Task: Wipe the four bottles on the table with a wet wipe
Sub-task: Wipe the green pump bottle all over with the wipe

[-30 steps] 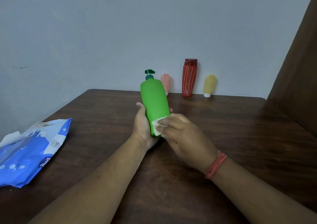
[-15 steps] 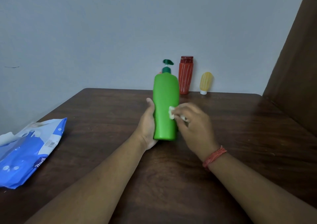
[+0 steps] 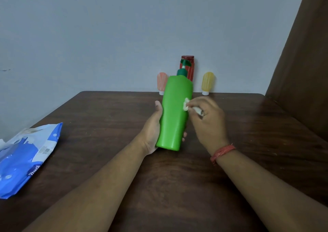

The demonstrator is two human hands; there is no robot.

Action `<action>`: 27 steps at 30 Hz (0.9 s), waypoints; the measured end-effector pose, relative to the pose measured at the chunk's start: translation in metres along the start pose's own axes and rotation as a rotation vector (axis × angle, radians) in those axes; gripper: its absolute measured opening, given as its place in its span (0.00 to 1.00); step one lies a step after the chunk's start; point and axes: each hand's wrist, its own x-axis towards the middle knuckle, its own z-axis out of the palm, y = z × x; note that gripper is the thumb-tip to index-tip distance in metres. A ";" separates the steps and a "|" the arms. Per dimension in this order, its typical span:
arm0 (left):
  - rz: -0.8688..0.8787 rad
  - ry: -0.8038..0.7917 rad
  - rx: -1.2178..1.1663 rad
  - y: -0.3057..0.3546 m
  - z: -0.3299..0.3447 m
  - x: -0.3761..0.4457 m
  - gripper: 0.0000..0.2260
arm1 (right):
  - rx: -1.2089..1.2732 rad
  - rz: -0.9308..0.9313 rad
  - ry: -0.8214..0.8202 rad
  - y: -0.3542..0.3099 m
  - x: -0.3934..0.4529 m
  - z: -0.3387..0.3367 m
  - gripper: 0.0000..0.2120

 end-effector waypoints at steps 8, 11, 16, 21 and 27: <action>-0.090 -0.127 0.069 -0.003 0.009 -0.006 0.38 | 0.255 0.258 0.153 0.009 0.019 -0.017 0.11; -0.085 -0.107 0.042 -0.003 0.008 -0.006 0.36 | 0.350 0.328 0.085 0.008 0.015 -0.011 0.16; -0.016 -0.046 -0.077 -0.002 0.003 -0.003 0.39 | 0.356 0.338 -0.043 0.001 0.001 -0.001 0.13; -0.061 -0.087 -0.012 -0.003 0.005 -0.003 0.39 | 0.368 0.369 0.055 0.001 0.012 -0.006 0.14; 0.018 0.000 -0.124 -0.004 0.004 0.000 0.38 | 0.192 0.191 -0.079 -0.007 0.000 -0.003 0.15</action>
